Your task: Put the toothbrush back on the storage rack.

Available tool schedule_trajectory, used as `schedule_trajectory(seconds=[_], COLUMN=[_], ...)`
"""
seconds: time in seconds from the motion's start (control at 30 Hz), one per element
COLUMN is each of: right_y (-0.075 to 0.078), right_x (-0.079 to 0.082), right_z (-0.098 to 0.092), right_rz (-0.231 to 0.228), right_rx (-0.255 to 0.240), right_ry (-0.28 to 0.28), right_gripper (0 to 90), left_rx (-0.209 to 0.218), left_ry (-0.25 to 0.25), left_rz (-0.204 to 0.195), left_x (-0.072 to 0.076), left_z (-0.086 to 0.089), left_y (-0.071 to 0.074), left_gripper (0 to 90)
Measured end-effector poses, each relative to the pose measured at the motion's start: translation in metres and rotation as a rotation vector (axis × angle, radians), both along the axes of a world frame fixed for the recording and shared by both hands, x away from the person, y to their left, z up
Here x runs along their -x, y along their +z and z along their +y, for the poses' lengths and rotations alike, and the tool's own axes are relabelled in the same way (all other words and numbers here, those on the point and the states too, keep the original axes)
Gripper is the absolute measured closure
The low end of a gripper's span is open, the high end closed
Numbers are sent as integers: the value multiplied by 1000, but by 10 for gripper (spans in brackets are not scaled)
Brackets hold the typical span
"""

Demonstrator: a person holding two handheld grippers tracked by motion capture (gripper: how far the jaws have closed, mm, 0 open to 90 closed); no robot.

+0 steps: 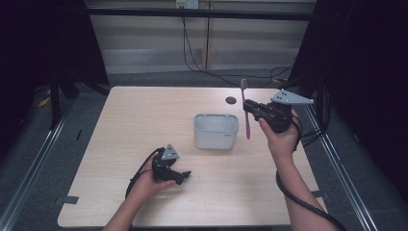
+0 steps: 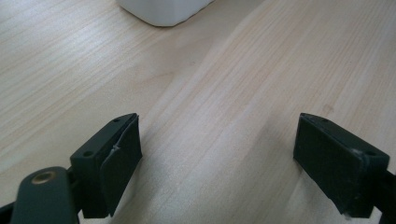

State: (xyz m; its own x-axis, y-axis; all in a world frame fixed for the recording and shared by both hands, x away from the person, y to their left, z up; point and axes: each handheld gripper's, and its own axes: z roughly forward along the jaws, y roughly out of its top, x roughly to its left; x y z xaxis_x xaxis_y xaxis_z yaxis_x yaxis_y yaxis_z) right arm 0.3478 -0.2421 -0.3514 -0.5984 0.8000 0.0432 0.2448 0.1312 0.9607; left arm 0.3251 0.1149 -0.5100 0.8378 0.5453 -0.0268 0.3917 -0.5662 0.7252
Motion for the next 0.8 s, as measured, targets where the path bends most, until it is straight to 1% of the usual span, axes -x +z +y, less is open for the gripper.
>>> schedule_trajectory(seconds=[0.1,0.23,0.3,0.37,0.5,0.73,0.8], right_y=[1,2,3,4,5,3,3], right_x=[-2,-5,-7,-9,-13,-21,-23], right_z=[1,1,1,2,4,12,14], right_rz=[-2,-5,-12,-8,-14,-11,-9], right_rx=[3,-7,-3,0,-4,6,-1], right_ry=[-4,-10,-12,-15,-18,-15,-14], right_gripper=[801,801,801,801,801,801,801], left_rx=[3,2,-3,-3,-2,-2,2], left_ry=[3,3,-1,-2,-2,-3,1], left_rz=[0,0,-1,-1,0,1,1], left_x=[0,0,0,0,0,0,0], left_z=[0,0,0,0,0,0,0], left_y=[0,0,0,0,0,0,0], left_gripper=[147,147,147,147,147,147,147])
